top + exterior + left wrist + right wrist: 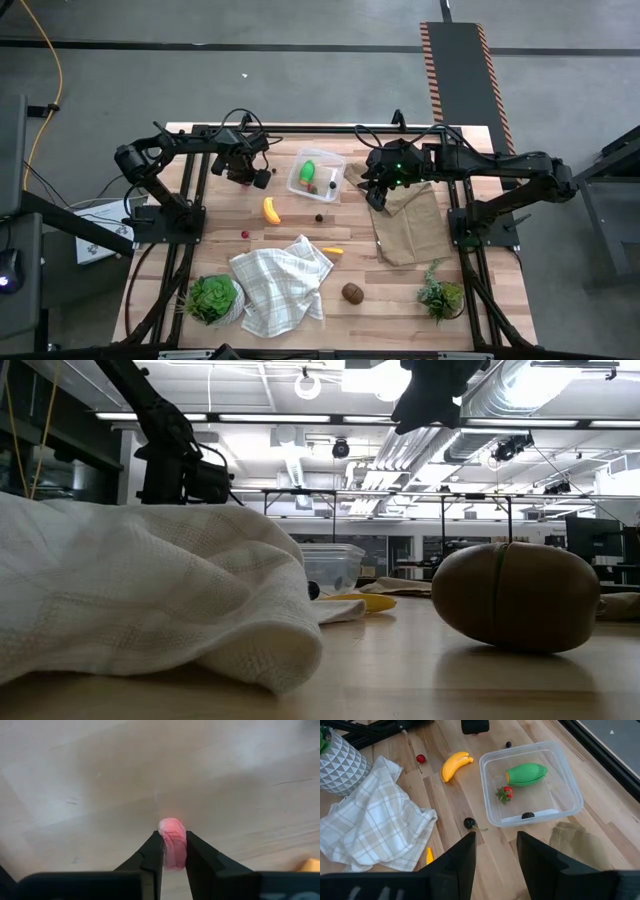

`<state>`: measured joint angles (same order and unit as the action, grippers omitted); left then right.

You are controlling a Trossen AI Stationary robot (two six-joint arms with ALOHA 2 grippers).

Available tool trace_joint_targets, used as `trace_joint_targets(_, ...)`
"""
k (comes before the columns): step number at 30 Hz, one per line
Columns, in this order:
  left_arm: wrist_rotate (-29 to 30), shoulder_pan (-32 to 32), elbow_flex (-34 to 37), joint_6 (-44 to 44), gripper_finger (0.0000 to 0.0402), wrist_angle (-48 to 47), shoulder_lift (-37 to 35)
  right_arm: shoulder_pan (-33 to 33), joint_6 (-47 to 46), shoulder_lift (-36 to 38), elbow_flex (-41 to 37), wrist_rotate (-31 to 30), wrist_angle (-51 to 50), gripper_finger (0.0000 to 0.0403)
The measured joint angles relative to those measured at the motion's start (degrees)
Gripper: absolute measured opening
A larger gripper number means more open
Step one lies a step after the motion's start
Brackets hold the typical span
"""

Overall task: Pick and placing Produce into tupperware
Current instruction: Put the pink peach into the transparent bin

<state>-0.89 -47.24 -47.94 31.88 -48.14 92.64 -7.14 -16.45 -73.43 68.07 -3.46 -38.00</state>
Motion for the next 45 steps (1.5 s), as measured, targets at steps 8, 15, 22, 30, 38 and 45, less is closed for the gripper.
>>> trace_joint_targets(8, -1.96, 0.02, 0.00, -0.82, 0.0060, -0.73, -0.78, -0.02, 0.22, 0.00, 0.00, -0.02, 0.00, 0.0133)
trace_joint_targets(15, -3.46, 0.02, 0.00, -1.65, 0.0061, -1.85, -2.59, -0.02, 0.46, 0.00, 0.00, 0.00, 0.00, 0.0133)
trace_joint_targets(22, -4.44, 0.00, 0.00, -1.64, 0.0059, -1.74, -6.02, -0.02, 0.46, 0.00, 0.00, 0.00, 0.00, 0.0133)
trace_joint_targets(30, -6.59, 0.00, 0.00, -1.64, 0.0059, -1.45, -10.62, -0.02, 0.46, 0.00, 0.00, 0.00, 0.05, 0.0133)
trace_joint_targets(38, -12.70, 0.02, 0.00, -2.97, 0.0061, 2.67, -14.32, -0.02, 0.46, 0.00, 0.00, 0.00, 0.09, 0.0133)
trace_joint_targets(45, -19.23, 0.02, 0.00, -2.30, 0.0059, 10.00, -16.52, -0.02, 0.46, 0.00, 0.00, 0.00, 0.09, 0.0133)
